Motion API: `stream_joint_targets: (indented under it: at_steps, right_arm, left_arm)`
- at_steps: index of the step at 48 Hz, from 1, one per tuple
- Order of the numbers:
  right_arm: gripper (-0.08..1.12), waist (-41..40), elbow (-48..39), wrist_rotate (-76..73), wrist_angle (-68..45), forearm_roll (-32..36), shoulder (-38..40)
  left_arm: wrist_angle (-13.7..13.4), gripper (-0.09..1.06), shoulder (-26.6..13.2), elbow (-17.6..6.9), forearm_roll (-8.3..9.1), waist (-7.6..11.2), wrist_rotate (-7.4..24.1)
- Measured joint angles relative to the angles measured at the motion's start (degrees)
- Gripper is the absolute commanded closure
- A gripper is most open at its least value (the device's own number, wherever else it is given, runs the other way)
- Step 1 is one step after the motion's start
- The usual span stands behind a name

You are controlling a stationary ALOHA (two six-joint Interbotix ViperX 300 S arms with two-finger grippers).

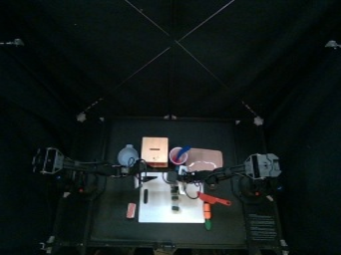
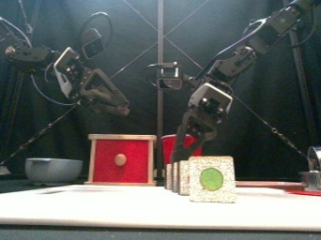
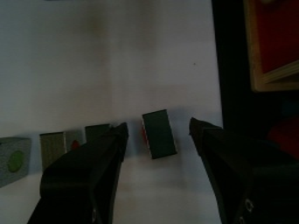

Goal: Place sushi on board then cut the sushi with the knife then place the pieces on the plate
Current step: Place the 4 sushi pieces on the plate

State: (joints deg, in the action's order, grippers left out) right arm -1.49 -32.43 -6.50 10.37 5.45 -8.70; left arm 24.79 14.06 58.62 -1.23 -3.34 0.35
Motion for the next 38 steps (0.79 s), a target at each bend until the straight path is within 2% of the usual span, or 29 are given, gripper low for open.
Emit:
stream_joint_targets:
  at_steps: [5, 12, 16, 23, 38]
  right_arm:
    - [0.22, 0.0, 0.79, 0.0, 1.14, 0.26, -1.32]
    - [0.43, 0.0, 1.58, 0.09, 2.81, 0.62, -1.85]
    - [0.52, 0.0, 1.58, -0.18, 4.13, 0.44, -1.67]
    - [0.53, -0.62, 0.88, -0.09, 7.56, -0.35, 1.23]
    - [0.53, -7.21, -5.98, -0.26, 15.21, -2.81, 15.73]
  left_arm:
    - [-0.09, 0.19, 0.09, 0.09, 0.0, 0.09, 0.0]
    - [0.0, 0.19, 0.0, 0.09, 0.0, 0.09, 0.0]
    - [0.0, 0.19, 0.09, 0.09, 0.0, 0.18, 0.0]
    - [-0.26, 0.19, 0.0, 0.09, 0.0, 0.26, 0.0]
    - [-0.35, 0.19, -0.35, 0.09, 0.0, 0.26, 0.0]
